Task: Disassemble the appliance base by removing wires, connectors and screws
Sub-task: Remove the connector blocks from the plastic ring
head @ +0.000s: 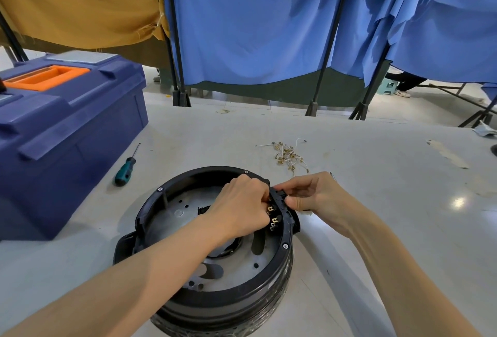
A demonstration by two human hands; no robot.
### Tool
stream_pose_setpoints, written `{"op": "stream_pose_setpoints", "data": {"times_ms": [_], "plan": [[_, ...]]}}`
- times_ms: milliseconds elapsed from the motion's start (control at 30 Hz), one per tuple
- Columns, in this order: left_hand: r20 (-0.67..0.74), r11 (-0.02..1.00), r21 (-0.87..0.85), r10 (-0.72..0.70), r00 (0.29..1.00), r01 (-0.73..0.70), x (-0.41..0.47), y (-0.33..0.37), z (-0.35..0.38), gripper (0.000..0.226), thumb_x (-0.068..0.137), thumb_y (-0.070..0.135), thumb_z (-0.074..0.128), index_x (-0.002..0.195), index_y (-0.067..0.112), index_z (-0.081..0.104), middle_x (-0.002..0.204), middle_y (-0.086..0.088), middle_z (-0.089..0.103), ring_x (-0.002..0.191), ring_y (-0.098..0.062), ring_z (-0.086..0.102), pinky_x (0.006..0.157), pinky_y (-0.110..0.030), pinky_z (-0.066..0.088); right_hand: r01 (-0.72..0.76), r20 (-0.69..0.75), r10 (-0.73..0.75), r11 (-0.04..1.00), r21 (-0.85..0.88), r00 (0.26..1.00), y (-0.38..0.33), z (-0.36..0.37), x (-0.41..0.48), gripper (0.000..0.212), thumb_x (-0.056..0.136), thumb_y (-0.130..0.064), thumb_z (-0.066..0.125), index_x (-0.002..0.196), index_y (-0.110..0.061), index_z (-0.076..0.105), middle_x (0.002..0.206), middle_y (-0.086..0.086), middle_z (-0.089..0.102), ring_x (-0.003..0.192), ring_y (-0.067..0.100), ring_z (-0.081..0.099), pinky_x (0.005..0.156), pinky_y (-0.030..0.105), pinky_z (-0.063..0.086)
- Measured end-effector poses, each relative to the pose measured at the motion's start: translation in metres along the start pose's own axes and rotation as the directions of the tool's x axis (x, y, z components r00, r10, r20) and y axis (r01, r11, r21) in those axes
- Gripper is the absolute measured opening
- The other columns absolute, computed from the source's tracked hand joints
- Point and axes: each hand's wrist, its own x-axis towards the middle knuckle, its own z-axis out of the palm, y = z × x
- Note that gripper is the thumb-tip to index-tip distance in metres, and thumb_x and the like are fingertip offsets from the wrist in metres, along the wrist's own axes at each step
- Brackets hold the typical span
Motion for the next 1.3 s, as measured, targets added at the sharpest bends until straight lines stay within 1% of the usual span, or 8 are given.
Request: {"op": "stream_pose_setpoints", "data": {"times_ms": [167,267,400,633,867,1033,1200,1300], "plan": [[0.019,0.997,-0.071,-0.006,1.0,0.008,0.0,-0.005,-0.002,0.027,0.075,0.011,0.057,0.057,0.028,0.046,0.055,0.001,0.052,0.061,-0.027,0.049,0.06,-0.036,0.048,-0.009,-0.11,-0.003,0.994,-0.104,0.994,0.0,0.003,0.002,0.023,0.077,0.016,0.067,0.082,-0.005,0.076,0.07,0.006,0.072,0.058,0.006,0.064,0.051,0.011,0.044],[0.021,0.994,-0.112,-0.014,1.0,0.016,0.0,-0.008,-0.002,0.012,0.078,0.013,0.06,0.072,0.02,0.067,0.066,-0.002,0.066,0.066,-0.023,0.059,0.066,-0.035,0.051,-0.017,-0.248,-0.027,0.984,-0.176,0.968,-0.006,-0.004,0.0,0.018,0.08,0.014,0.066,0.084,-0.001,0.075,0.076,0.014,0.072,0.062,0.012,0.063,0.057,0.018,0.048],[0.031,0.992,-0.125,-0.01,0.999,0.013,0.0,-0.011,0.0,0.01,0.082,0.015,0.06,0.081,0.016,0.07,0.074,-0.002,0.069,0.073,-0.022,0.063,0.071,-0.036,0.053,-0.082,-0.508,-0.023,0.98,-0.183,0.861,-0.013,-0.037,-0.008,0.013,0.081,0.007,0.068,0.085,-0.002,0.075,0.072,0.014,0.072,0.06,0.023,0.059,0.06,0.029,0.047],[0.038,0.994,-0.112,0.014,0.999,-0.01,0.001,-0.009,-0.001,0.01,0.083,0.014,0.059,0.078,0.016,0.068,0.068,-0.001,0.065,0.07,-0.022,0.061,0.068,-0.036,0.052,-0.335,-0.506,0.156,0.898,-0.286,0.848,0.0,-0.046,-0.007,0.006,0.08,-0.003,0.075,0.083,-0.004,0.07,0.061,0.008,0.068,0.042,0.013,0.051,0.05,0.026,0.043],[0.025,0.993,-0.112,0.034,0.999,-0.031,0.001,-0.009,-0.001,0.01,0.082,0.013,0.059,0.078,0.014,0.068,0.063,0.004,0.06,0.069,-0.021,0.06,0.066,-0.032,0.05,-0.405,-0.609,0.109,0.835,-0.373,0.786,0.011,-0.045,0.0,0.011,0.082,0.0,0.07,0.072,-0.002,0.067,0.06,0.014,0.062,0.044,0.019,0.053,0.045,0.024,0.041],[0.019,0.992,-0.119,0.045,0.999,-0.043,0.0,-0.01,-0.001,0.009,0.084,0.014,0.06,0.079,0.015,0.068,0.059,0.009,0.052,0.067,-0.019,0.057,0.065,-0.029,0.049,-0.443,-0.623,0.06,0.756,-0.482,0.78,0.015,-0.043,0.003,0.008,0.081,-0.001,0.07,0.074,-0.004,0.071,0.073,0.018,0.069,0.06,0.028,0.061,0.066,0.036,0.052],[0.029,0.991,-0.129,0.044,0.999,-0.04,0.001,-0.011,-0.002,0.009,0.082,0.014,0.06,0.078,0.016,0.068,0.058,0.01,0.052,0.068,-0.02,0.058,0.066,-0.031,0.05,-0.492,-0.613,0.117,0.719,-0.491,0.782,0.013,-0.04,0.003,0.009,0.084,0.0,0.067,0.077,0.0,0.072,0.059,0.017,0.067,0.049,0.026,0.063,0.067,0.037,0.056],[0.067,0.991,-0.135,0.03,0.997,-0.021,0.002,-0.011,-0.005,0.008,0.081,0.015,0.063,0.077,0.02,0.068,0.057,0.012,0.054,0.066,-0.016,0.058,0.069,-0.03,0.051,-0.512,-0.641,0.048,0.648,-0.563,0.766,0.003,-0.042,0.0,0.013,0.087,-0.003,0.061,0.079,-0.002,0.071,0.054,0.007,0.063,0.039,0.018,0.059,0.053,0.029,0.05]]}}
